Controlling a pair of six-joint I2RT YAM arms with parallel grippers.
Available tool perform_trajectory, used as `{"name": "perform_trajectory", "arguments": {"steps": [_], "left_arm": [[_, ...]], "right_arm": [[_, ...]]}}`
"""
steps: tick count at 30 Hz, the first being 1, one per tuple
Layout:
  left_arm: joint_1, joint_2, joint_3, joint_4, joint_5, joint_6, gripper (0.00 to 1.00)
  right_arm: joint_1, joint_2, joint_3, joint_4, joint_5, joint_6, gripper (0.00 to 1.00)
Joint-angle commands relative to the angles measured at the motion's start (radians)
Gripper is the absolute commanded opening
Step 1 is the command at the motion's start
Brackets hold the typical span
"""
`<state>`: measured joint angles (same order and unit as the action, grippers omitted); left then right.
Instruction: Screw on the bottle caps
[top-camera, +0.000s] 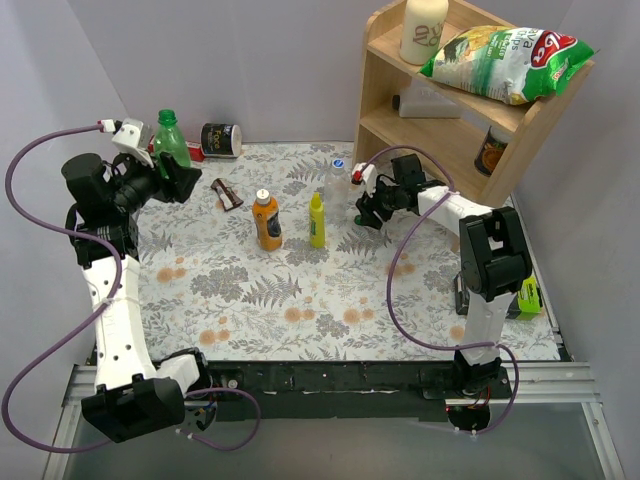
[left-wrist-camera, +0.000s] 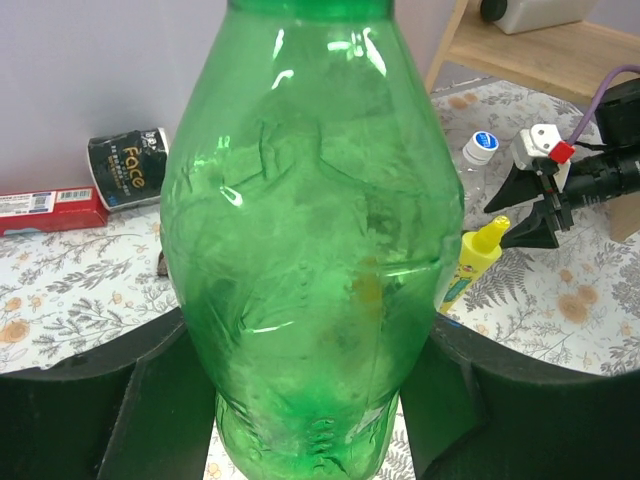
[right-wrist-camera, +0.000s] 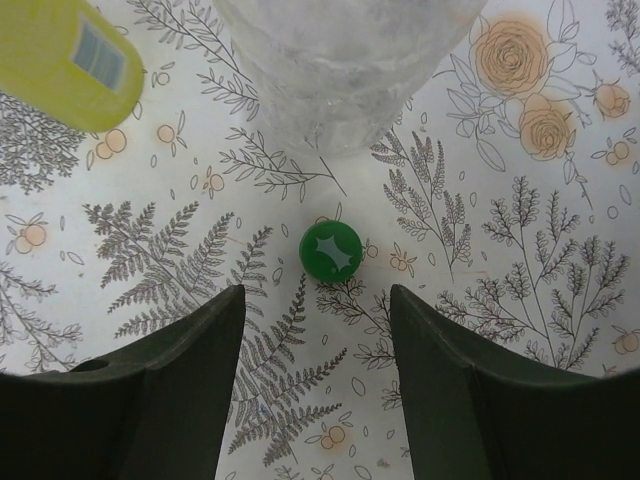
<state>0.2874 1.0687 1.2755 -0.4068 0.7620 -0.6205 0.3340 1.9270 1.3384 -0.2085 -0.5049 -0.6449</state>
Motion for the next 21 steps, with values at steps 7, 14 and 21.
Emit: {"name": "perform_trajectory", "arguments": {"steps": [7, 14, 21], "left_arm": [[0.019, 0.000, 0.033, -0.036, 0.008, 0.027, 0.00], [0.022, 0.016, 0.028, -0.036, 0.014, 0.025, 0.00], [0.022, 0.027, 0.028, -0.032, 0.023, 0.022, 0.00]], "right_arm": [[-0.004, 0.092, 0.074, 0.060, 0.031, -0.002, 0.66], [0.011, 0.109, 0.065, 0.078, 0.020, 0.004, 0.66], [0.030, 0.145, 0.107, 0.054, 0.046, 0.011, 0.64]]}}
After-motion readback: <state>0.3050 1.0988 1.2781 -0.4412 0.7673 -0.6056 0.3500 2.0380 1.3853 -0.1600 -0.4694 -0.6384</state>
